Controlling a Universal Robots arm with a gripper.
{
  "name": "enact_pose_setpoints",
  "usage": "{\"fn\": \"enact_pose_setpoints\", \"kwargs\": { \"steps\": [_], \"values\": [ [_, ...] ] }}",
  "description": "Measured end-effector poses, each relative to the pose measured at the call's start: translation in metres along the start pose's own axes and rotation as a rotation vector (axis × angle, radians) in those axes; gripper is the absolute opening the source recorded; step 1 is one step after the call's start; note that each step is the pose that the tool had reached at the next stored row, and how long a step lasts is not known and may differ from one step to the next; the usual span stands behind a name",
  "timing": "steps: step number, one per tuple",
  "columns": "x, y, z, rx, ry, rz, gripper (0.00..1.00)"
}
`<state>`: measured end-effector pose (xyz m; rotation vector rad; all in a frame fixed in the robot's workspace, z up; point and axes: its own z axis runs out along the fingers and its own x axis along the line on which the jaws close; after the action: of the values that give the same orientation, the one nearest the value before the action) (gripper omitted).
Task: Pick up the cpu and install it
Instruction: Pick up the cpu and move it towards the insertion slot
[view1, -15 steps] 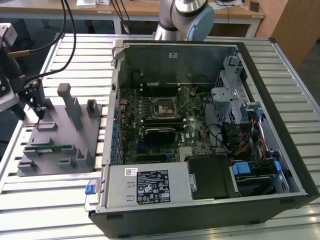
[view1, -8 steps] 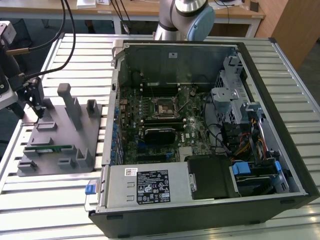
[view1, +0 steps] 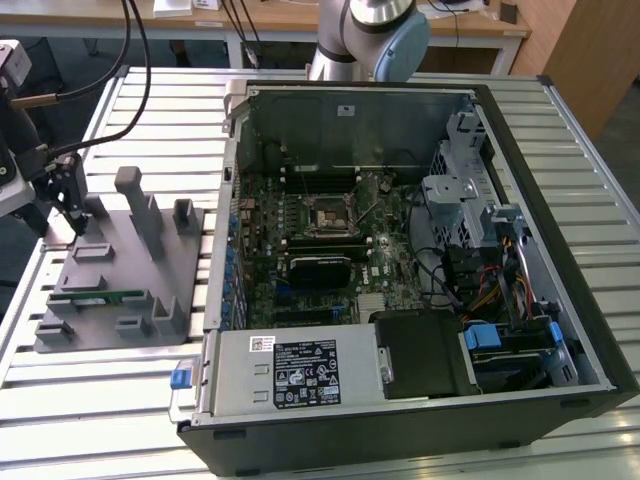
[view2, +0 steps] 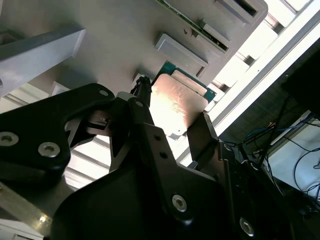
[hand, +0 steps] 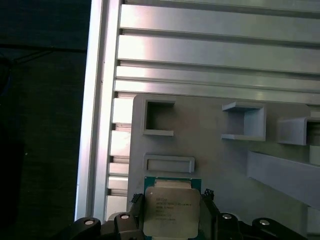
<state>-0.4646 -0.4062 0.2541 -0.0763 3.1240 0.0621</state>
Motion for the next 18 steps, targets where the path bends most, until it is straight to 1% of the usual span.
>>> {"fn": "enact_pose_setpoints", "kwargs": {
  "steps": [3,8,18],
  "values": [
    [-0.0001,0.0002,-0.0021,-0.0001,-0.0001,0.000,0.54],
    [-0.0002,0.0006,-0.0087,-0.0001,-0.0002,0.000,0.54],
    [-0.0005,0.0014,-0.0281,-0.0001,-0.0002,0.000,0.54]
  ]
}}
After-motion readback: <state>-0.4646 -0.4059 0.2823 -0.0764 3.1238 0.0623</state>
